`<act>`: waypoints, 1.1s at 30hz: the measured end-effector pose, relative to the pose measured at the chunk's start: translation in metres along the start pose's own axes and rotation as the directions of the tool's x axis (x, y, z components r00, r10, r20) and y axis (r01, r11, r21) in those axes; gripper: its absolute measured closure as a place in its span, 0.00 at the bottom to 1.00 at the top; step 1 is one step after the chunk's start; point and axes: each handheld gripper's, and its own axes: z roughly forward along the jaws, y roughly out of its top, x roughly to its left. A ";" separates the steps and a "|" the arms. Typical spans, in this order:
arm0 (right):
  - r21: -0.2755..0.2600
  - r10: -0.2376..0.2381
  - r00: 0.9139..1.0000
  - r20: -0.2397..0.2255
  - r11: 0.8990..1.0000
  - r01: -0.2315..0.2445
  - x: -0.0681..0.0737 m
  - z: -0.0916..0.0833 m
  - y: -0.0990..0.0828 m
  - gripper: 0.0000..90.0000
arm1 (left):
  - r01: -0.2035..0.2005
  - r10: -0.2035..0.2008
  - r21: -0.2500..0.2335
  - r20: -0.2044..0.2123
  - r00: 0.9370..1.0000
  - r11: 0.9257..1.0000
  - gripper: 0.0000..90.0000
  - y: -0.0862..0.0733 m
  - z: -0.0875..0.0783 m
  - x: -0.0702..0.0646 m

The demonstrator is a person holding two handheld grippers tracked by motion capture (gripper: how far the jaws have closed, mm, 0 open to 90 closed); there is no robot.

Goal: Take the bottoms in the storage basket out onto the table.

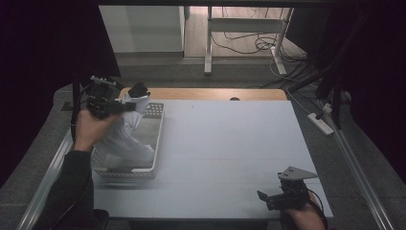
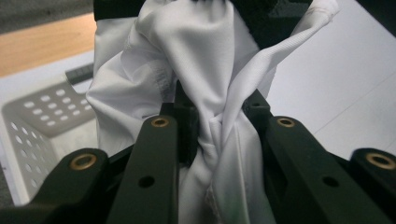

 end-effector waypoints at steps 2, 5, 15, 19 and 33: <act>0.000 0.000 1.000 0.000 1.000 0.000 0.000 0.000 0.000 0.00 | 0.004 -0.004 -0.009 0.000 1.000 1.000 0.82 0.004 -0.003 -0.001; 0.000 0.000 1.000 0.000 1.000 0.000 0.000 0.000 0.000 0.00 | 0.005 -0.005 -0.014 0.004 1.000 1.000 0.82 0.010 -0.007 -0.003; 0.000 -0.001 1.000 0.000 1.000 0.001 0.000 0.000 0.000 0.00 | -0.003 0.003 -0.031 0.015 1.000 1.000 0.82 0.026 -0.020 -0.008; 0.000 -0.002 1.000 0.000 1.000 0.002 0.000 0.000 0.000 0.00 | -0.017 0.017 -0.039 0.010 1.000 0.999 0.82 0.033 -0.024 -0.014; -0.001 -0.004 1.000 -0.003 1.000 0.004 0.000 0.000 0.000 0.00 | -0.056 0.058 -0.066 0.028 0.998 0.996 0.82 0.056 -0.023 -0.039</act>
